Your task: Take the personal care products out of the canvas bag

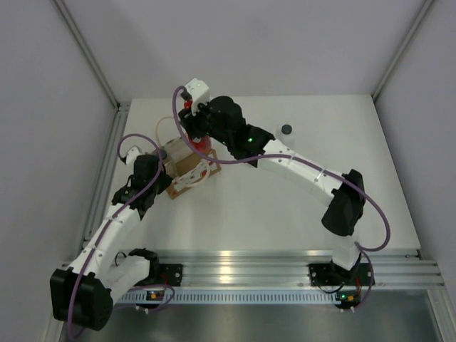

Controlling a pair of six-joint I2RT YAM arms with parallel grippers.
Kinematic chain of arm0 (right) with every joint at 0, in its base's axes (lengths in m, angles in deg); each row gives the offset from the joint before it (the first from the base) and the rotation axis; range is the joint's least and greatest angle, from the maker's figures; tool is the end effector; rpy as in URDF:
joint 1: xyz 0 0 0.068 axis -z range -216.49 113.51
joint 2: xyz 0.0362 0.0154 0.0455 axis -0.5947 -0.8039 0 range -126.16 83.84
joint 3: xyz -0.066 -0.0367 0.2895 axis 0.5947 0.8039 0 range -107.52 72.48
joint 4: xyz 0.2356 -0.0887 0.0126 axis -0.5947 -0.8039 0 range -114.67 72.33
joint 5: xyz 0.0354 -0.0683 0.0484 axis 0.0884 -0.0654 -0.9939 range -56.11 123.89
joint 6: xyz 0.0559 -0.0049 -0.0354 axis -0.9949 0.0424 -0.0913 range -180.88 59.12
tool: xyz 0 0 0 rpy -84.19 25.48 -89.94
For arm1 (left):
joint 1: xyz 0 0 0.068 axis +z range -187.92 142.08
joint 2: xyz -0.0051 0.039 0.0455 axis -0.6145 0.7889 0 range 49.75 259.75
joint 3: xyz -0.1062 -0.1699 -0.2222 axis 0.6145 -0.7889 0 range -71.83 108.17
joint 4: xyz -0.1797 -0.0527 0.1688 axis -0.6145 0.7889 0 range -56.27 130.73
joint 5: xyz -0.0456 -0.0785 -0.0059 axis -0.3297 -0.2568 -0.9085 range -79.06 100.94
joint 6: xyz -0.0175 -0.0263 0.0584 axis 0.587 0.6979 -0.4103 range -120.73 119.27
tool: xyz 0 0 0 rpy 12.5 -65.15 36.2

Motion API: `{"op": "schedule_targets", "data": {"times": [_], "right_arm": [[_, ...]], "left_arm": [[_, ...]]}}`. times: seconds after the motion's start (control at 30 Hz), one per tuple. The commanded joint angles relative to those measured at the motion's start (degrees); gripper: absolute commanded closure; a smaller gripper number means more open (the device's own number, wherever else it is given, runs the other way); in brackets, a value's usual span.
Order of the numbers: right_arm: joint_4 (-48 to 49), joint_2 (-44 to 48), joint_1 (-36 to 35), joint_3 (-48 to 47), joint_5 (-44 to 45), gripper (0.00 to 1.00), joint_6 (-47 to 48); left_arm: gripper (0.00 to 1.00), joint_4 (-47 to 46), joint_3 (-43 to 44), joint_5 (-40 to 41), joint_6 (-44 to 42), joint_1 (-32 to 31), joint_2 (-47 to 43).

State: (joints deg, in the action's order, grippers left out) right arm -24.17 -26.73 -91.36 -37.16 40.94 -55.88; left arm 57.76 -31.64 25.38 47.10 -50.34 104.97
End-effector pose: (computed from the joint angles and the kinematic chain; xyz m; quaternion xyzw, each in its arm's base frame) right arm 0.2833 0.3916 0.4261 -0.3390 0.6702 0.2357 0.6167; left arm 0.1917 -0.0288 0.2709 -0.3239 0.8368 -0.1160 0.4258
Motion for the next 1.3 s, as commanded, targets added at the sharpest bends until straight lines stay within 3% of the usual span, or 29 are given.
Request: {"op": "schedule_targets", "data": {"times": [0.0,0.2,0.83,1.07,1.27], "right_arm": [[3.08,9.65,0.03,-5.14,2.88,1.00,0.90],[-0.27,16.68,1.26,-1.11,6.66,1.00,-0.86],[5.97,44.72,7.23,39.21,8.68,1.00,-7.28],[14.22,54.74,12.76,54.69,7.90,1.00,-9.30],[23.01,56.42,19.61,66.13,4.74,1.00,-11.41]], "left_arm": [[1.00,0.31,1.04,-0.72,-0.11,-0.05,-0.47],[1.00,0.40,1.04,-1.34,-0.20,-0.05,-0.64],[1.00,0.40,0.42,-2.48,-0.28,-0.05,-2.14],[1.00,0.31,0.25,-2.57,-0.46,-0.05,-2.22],[1.00,0.31,0.42,-2.57,-0.72,-0.05,-1.96]]}}
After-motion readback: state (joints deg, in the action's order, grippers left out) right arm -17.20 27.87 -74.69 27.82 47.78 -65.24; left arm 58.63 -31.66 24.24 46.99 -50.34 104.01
